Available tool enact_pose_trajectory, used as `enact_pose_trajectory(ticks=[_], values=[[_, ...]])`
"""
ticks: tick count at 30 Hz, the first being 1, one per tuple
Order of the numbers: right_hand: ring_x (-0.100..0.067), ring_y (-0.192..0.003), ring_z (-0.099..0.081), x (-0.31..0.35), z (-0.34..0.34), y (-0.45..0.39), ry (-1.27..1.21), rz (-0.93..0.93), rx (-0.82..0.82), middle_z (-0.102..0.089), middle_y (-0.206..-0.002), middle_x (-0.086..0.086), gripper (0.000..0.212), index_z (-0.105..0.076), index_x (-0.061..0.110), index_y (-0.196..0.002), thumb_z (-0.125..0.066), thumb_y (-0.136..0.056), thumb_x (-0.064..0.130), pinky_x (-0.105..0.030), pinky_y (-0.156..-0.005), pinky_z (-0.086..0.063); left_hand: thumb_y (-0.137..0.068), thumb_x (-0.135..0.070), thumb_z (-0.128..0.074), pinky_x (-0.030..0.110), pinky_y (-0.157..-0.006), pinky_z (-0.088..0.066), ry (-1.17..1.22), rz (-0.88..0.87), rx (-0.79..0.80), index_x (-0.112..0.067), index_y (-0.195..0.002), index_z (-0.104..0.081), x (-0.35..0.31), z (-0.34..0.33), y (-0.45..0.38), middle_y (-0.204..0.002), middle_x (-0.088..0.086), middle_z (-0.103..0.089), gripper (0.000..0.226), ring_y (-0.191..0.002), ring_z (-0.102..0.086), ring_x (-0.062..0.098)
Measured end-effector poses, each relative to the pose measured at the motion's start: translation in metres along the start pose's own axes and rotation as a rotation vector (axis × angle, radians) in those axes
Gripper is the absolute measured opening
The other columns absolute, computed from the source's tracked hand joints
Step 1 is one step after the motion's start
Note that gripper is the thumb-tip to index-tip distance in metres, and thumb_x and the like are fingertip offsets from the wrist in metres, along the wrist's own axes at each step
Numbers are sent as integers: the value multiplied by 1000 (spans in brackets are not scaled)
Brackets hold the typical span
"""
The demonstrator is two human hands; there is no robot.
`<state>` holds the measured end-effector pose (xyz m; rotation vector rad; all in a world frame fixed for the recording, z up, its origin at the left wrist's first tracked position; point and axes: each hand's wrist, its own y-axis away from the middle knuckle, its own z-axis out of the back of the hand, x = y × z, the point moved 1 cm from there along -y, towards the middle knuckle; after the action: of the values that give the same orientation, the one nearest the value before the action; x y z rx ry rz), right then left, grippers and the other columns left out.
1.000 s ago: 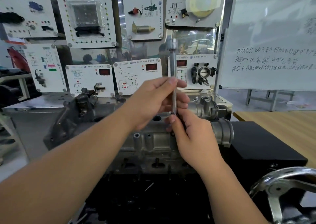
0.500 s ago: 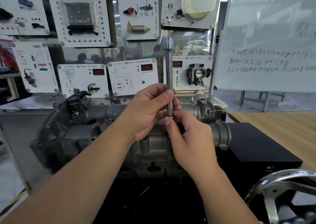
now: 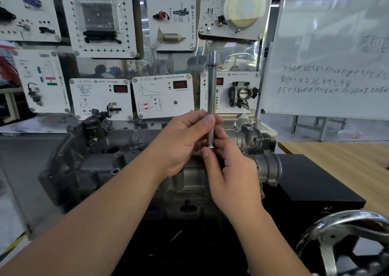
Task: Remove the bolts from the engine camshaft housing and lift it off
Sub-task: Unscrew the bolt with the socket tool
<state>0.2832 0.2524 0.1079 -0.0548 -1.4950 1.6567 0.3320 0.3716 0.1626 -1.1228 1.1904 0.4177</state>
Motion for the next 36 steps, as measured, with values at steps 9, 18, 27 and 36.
enact_pose_trajectory(ticks=[9, 18, 27, 36], values=[[-16, -76, -67, 0, 3, -3, 12, -16, 87, -72, -89, 2, 30, -63, 12, -122, -61, -99, 32, -36, -68, -54, -91, -36, -58, 31, -81, -58, 6, 1, 26, -31, -87, -79, 1, 2, -1, -79, -2, -72, 23, -89, -71, 15], [-24, -70, -61, 2, 4, -6, 54, 38, 170, -65, -75, -1, 29, -59, 6, -125, -50, -104, 24, -40, -63, -47, -91, -33, -61, 48, -88, -42, -25, -37, 4, -34, -85, -78, 4, 4, -2, -81, -2, -73, 18, -84, -68, 15], [-12, -84, -65, -4, 3, -6, -35, -51, 109, -69, -89, 13, 38, -61, 16, -127, -62, -97, 37, -16, -65, -42, -89, -22, -59, 31, -82, -57, 15, -32, 31, -30, -81, -79, 5, 2, -2, -78, -2, -73, 24, -82, -70, 12], [-9, -67, -59, -6, 9, -11, -95, -53, 180, -62, -64, 7, 16, -67, 19, -109, -54, -102, 27, -17, -58, -42, -95, -36, -49, 42, -95, -51, 23, -38, 0, -33, -93, -80, 4, 3, -4, -84, -3, -75, 31, -105, -66, 22]])
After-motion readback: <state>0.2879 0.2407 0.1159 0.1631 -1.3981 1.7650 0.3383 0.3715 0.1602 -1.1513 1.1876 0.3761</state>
